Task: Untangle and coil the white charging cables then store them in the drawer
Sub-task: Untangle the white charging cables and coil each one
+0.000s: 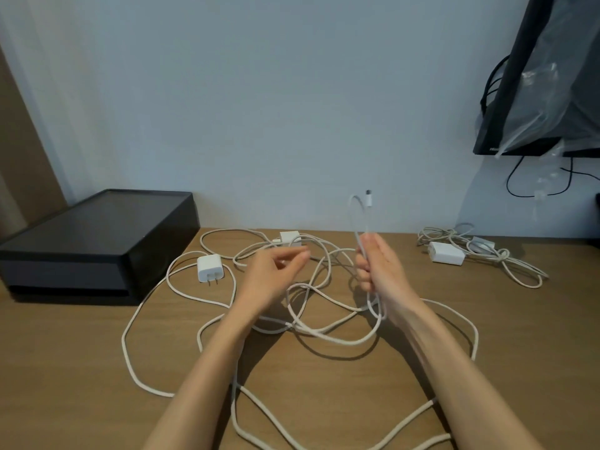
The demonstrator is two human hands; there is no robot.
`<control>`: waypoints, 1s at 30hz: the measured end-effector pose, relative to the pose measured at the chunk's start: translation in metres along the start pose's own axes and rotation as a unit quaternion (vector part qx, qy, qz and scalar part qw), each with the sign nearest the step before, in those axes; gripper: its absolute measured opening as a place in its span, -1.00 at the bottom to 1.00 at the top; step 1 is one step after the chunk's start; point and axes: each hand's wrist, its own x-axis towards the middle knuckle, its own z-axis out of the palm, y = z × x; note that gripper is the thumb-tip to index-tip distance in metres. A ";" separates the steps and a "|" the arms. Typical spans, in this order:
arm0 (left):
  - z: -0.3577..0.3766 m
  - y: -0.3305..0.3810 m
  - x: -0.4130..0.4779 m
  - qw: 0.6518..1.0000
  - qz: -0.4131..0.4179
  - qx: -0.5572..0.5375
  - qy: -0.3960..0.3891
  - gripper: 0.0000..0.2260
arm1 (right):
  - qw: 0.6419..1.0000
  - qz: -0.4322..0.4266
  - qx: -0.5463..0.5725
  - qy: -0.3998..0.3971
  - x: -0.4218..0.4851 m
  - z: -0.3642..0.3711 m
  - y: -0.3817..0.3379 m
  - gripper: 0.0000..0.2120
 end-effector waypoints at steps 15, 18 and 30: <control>0.003 -0.015 0.004 0.959 -0.051 0.206 -0.188 -0.66 | 0.993 0.014 0.119 0.008 0.004 -0.018 -0.005 -0.69; -0.004 -0.003 0.002 0.993 -0.054 -0.014 -0.102 -0.71 | 0.993 0.027 0.110 -0.015 0.004 -0.015 -0.004 -0.67; -0.016 0.010 0.006 0.869 -0.230 -0.434 -0.066 -0.88 | 0.993 -0.041 -0.091 -0.059 -0.002 0.002 0.002 -0.67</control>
